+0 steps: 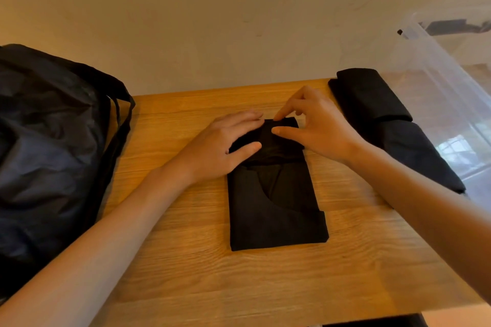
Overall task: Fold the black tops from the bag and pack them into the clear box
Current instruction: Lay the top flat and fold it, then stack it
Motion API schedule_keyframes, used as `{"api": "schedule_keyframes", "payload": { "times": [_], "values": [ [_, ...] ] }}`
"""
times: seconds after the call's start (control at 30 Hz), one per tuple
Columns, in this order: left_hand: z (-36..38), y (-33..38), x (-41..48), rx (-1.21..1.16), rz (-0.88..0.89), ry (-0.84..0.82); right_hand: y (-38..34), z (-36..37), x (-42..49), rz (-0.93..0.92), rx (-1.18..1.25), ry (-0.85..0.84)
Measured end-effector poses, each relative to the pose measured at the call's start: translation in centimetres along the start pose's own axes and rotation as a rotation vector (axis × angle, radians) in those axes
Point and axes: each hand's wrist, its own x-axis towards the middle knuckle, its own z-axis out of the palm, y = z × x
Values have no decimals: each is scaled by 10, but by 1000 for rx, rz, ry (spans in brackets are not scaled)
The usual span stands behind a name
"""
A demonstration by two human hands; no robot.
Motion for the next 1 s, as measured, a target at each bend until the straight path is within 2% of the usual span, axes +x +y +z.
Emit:
{"api": "schedule_keyframes", "payload": {
  "times": [0.17, 0.3, 0.43, 0.5, 0.57, 0.73, 0.83, 0.93, 1.0],
  "values": [
    [4, -6, -1, 92, 40, -60, 0, -3, -2, 27, 62, 22],
    [1, -13, -3, 135, 146, -120, -2, -6, -11, 185, 60, 53],
    [1, -10, -2, -66, 152, -80, -7, 0, -28, 330, 221, 81],
    [-1, -5, 1, -264, 95, -36, -8, 1, -34, 357, 267, 88],
    [-4, -2, 8, -325, 31, -43, -10, 0, -38, 370, 249, 101],
    [-4, -10, 29, 170, 94, -310, -15, -1, -45, 344, 187, 178],
    [-2, -16, 30, 273, 112, -358, -16, -6, -47, 377, 244, 136],
    [-1, -22, 28, 333, 131, -335, -16, -7, -48, 447, 345, 32],
    [-1, -25, 28, 315, 131, -324, -14, -4, -47, 431, 288, 14]
  ]
}}
